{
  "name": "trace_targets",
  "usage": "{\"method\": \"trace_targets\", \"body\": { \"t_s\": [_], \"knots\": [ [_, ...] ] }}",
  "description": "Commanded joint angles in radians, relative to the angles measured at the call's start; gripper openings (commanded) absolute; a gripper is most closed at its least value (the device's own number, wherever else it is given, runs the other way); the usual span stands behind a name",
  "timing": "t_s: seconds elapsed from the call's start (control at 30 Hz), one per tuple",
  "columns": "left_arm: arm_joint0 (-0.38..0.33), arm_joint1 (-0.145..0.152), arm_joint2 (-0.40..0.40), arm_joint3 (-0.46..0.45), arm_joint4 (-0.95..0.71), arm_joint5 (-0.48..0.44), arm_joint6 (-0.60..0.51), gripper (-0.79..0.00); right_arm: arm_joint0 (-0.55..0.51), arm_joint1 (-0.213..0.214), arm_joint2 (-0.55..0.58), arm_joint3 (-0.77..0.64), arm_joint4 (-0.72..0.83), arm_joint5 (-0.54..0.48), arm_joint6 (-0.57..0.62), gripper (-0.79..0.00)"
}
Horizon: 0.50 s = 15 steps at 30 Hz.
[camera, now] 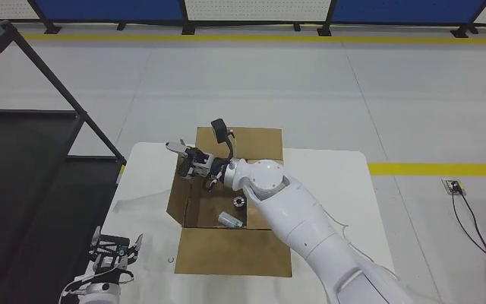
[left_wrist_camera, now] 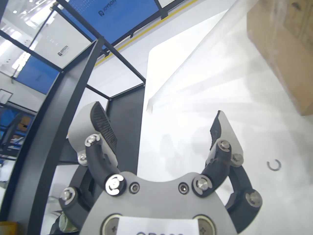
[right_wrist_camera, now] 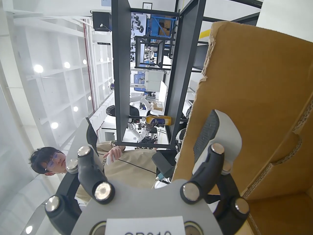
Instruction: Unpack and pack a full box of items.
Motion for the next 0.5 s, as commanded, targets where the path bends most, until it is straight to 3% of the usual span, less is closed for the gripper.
{"method": "trace_targets", "body": {
  "t_s": [0.0,0.23,0.47],
  "knots": [
    [-0.027,-0.005,0.020,0.032,0.034,0.057,-0.023,0.000,0.002,-0.004,0.004,0.008,0.005,-0.009,0.003,0.000],
    [-0.058,-0.018,0.043,0.033,-0.001,0.105,-0.032,0.000,0.003,-0.030,-0.005,0.028,-0.007,-0.011,-0.049,0.000],
    [0.020,-0.023,-0.037,-0.086,-0.154,0.090,0.107,0.000,0.000,-0.067,-0.032,0.044,-0.033,0.000,-0.108,0.000]
  ]
}}
